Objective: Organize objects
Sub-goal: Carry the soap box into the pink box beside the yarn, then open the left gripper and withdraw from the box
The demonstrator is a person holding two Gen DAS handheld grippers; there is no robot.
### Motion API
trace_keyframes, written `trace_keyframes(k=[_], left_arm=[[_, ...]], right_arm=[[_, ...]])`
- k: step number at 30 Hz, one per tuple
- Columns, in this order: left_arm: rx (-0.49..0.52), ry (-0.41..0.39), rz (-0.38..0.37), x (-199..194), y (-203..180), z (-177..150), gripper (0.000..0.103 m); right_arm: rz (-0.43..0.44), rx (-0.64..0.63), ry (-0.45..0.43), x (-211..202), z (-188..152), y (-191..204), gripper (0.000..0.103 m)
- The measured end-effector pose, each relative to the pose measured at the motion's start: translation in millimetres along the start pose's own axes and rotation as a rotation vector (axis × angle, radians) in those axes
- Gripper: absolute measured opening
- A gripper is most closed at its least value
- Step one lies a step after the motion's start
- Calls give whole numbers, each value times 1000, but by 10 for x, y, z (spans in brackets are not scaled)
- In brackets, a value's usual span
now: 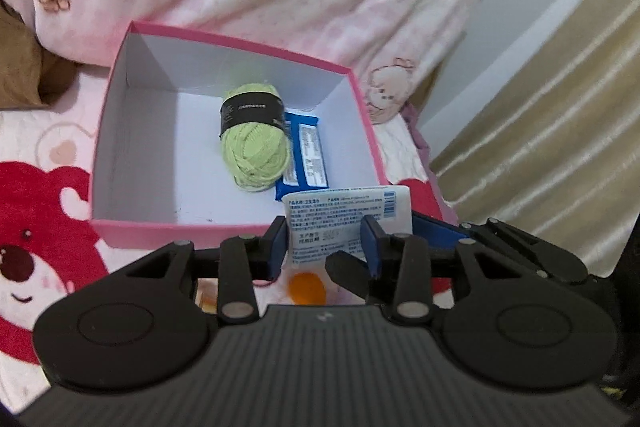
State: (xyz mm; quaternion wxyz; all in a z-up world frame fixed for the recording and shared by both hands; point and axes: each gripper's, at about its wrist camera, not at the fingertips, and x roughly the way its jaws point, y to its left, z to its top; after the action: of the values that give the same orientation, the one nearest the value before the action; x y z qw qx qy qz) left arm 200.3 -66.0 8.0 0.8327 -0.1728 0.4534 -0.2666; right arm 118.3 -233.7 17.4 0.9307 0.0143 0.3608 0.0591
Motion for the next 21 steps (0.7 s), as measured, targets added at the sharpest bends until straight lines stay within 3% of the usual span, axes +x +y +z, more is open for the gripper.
trace_keyframes(k=[10, 17, 21], left_arm=[[-100, 105, 90, 860, 359, 323, 36], [-140, 148, 140, 1186, 515, 322, 36], [-175, 154, 164, 1285, 598, 289, 38]], right_arm=[[67, 120, 231, 1010, 204, -472, 68], [91, 176, 352, 1451, 157, -608, 67], [77, 173, 378, 1601, 107, -618, 67]])
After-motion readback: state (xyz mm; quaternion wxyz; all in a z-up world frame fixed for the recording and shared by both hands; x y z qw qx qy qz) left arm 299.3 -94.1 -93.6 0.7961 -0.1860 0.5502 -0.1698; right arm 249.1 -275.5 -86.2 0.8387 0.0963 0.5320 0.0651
